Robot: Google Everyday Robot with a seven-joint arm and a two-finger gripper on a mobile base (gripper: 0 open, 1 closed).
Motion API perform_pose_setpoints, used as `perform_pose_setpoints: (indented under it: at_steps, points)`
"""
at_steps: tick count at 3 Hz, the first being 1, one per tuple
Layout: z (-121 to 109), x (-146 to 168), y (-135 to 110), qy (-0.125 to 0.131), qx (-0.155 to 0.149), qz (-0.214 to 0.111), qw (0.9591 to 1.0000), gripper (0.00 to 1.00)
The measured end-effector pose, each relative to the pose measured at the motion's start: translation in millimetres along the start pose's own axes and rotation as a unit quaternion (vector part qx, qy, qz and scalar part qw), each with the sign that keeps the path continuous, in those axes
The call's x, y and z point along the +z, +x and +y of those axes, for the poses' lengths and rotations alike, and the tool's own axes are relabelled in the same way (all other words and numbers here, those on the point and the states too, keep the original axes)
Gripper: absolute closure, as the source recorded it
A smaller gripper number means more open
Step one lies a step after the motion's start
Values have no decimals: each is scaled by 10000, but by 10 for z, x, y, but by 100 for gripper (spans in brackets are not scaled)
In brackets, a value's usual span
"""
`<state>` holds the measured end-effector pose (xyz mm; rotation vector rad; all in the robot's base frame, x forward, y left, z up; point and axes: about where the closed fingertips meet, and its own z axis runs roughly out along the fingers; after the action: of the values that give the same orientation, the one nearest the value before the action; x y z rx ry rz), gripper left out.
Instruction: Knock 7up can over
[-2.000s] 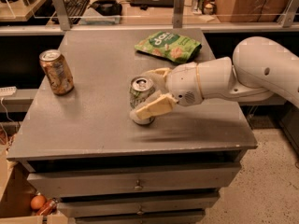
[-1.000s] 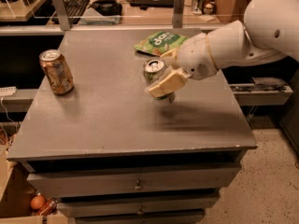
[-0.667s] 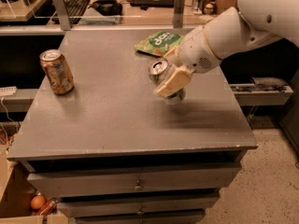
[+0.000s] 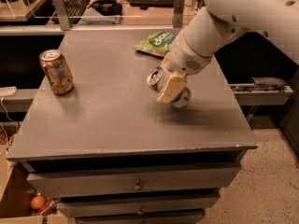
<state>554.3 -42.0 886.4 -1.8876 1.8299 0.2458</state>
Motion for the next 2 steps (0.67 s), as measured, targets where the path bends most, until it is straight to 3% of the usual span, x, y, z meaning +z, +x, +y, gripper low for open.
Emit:
perform_pose_setpoints:
  at_steps: [1, 2]
  points:
    - [40, 67, 1, -13, -5, 259, 9997, 36]
    - [49, 50, -50, 65, 40, 210, 9997, 5]
